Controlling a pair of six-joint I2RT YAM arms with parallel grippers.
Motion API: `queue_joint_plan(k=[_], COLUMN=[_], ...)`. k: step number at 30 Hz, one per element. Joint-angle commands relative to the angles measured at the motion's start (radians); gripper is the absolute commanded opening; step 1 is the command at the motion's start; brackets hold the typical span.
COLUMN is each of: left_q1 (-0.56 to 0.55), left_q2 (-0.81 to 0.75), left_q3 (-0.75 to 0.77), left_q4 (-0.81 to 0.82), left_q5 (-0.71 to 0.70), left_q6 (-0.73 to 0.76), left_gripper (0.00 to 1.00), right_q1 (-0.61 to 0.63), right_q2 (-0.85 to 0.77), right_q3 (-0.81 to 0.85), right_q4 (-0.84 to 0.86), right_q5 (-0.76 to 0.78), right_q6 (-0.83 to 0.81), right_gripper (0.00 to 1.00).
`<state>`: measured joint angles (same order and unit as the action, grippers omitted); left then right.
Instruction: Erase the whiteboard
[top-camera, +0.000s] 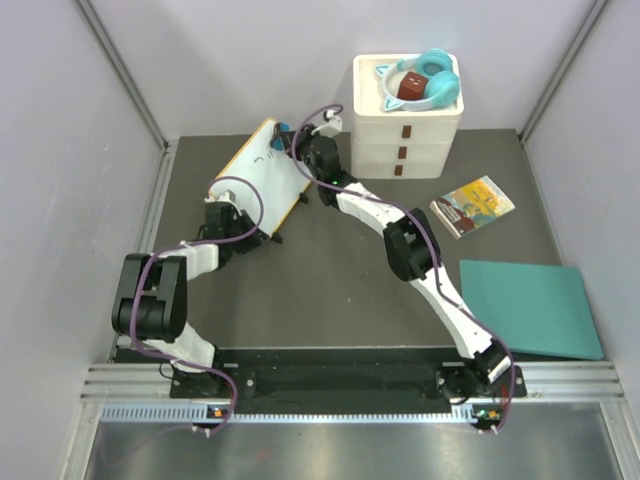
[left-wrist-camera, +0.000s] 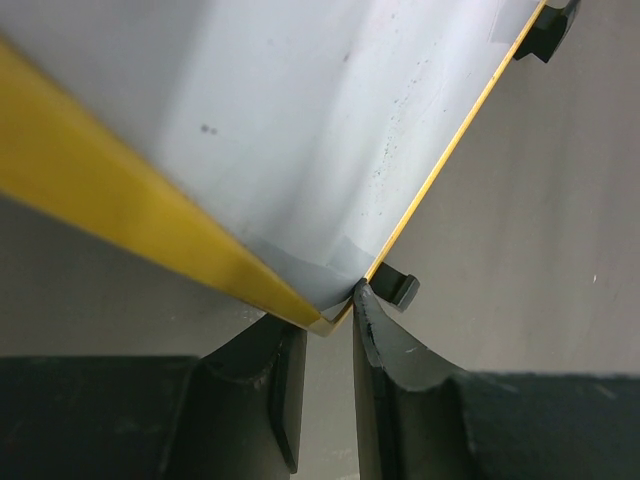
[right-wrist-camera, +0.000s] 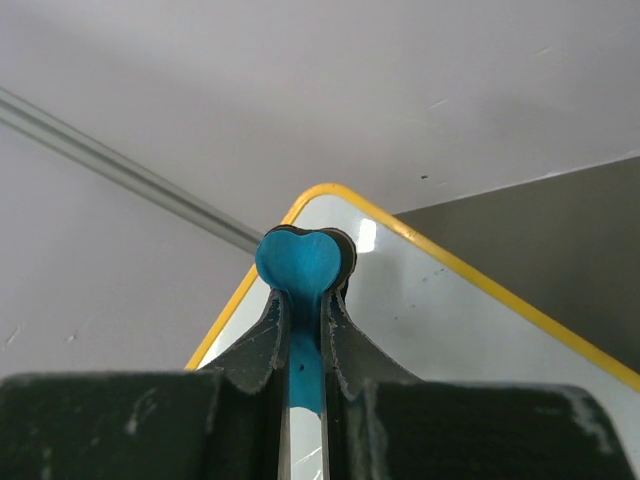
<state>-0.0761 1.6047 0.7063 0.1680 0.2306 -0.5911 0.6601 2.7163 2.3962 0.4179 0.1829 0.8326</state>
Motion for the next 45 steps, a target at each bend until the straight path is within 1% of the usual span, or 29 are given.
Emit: queue_joint_plan(k=[1, 6, 8, 10, 12, 15, 19, 23, 32, 38, 42, 45], left_q1=[0.015, 0.006, 0.001, -0.001, -0.002, -0.002, -0.004, -0.004, -0.007, -0.013, -0.014, -0.016], left_q2=[0.026, 0.020, 0.014, 0.012, 0.011, 0.009, -0.003, -0.003, -0.005, -0.005, -0.005, -0.006], left_q3=[-0.056, -0.061, -0.065, -0.068, -0.070, -0.071, -0.085, -0.087, -0.088, -0.088, -0.090, -0.088], left_q4=[-0.275, -0.272, -0.269, -0.268, -0.265, -0.262, -0.246, -0.246, -0.242, -0.243, -0.242, -0.243], left_q5=[-0.099, -0.111, -0.117, -0.122, -0.123, -0.123, -0.125, -0.123, -0.131, -0.134, -0.142, -0.142], left_q6=[0.066, 0.065, 0.063, 0.065, 0.063, 0.063, 0.063, 0.063, 0.063, 0.065, 0.063, 0.065], left_gripper=[0.00, 0.00, 0.00, 0.00, 0.00, 0.00, 0.00, 0.00, 0.00, 0.00, 0.00, 0.00], right_q1=[0.052, 0.061, 0.068, 0.082, 0.082, 0.069, 0.049, 0.036, 0.076, 0.128, 0.159, 0.179], right_q2=[0.034, 0.037, 0.031, 0.031, 0.040, 0.072, 0.094, 0.125, 0.120, 0.089, 0.057, 0.051], right_q3=[0.086, 0.096, 0.098, 0.101, 0.121, 0.149, 0.150, 0.159, 0.146, 0.127, 0.071, 0.064], right_q4=[0.013, -0.007, -0.046, -0.047, -0.082, -0.117, -0.120, -0.105, -0.042, -0.053, -0.041, -0.028], right_q5=[0.010, 0.059, 0.126, 0.159, 0.190, 0.196, 0.171, 0.144, 0.080, 0.043, 0.015, 0.006], right_q6=[-0.038, -0.046, -0.072, -0.104, -0.083, 0.002, 0.110, 0.186, 0.161, 0.120, 0.109, 0.105], right_gripper=[0.00, 0.00, 0.00, 0.00, 0.00, 0.00, 0.00, 0.00, 0.00, 0.00, 0.00, 0.00])
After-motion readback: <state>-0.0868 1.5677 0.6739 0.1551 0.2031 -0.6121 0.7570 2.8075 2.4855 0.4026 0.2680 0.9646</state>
